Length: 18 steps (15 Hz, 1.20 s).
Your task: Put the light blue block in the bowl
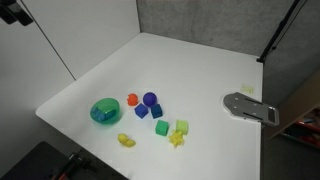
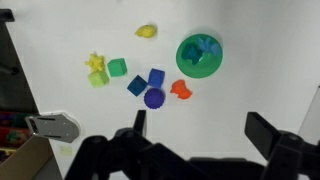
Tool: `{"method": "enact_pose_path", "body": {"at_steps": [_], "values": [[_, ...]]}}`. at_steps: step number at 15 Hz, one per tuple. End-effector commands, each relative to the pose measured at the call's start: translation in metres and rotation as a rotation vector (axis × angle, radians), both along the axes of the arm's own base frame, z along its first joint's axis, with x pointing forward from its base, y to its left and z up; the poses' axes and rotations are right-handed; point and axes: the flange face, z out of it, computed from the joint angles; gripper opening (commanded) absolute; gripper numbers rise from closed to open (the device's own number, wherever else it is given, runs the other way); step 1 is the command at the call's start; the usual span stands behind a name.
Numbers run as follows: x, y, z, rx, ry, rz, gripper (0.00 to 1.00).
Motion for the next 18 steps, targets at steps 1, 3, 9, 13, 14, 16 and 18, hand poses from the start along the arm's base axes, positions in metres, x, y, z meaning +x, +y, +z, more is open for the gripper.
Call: {"method": "enact_pose_path", "body": {"at_steps": [1, 3, 9, 13, 14, 16, 18], "values": [[0.060, -0.003, -0.001, 0.059, 0.046, 0.004, 1.00], [0.088, -0.007, -0.007, 0.081, 0.069, -0.008, 1.00], [0.160, -0.027, -0.050, 0.130, 0.153, -0.036, 1.00], [0.196, -0.056, -0.096, 0.149, 0.212, -0.074, 1.00], [0.204, -0.065, -0.110, 0.161, 0.224, -0.088, 1.00], [0.215, -0.082, -0.133, 0.167, 0.246, -0.117, 1.00], [0.224, -0.097, -0.157, 0.176, 0.266, -0.130, 1.00]]}}
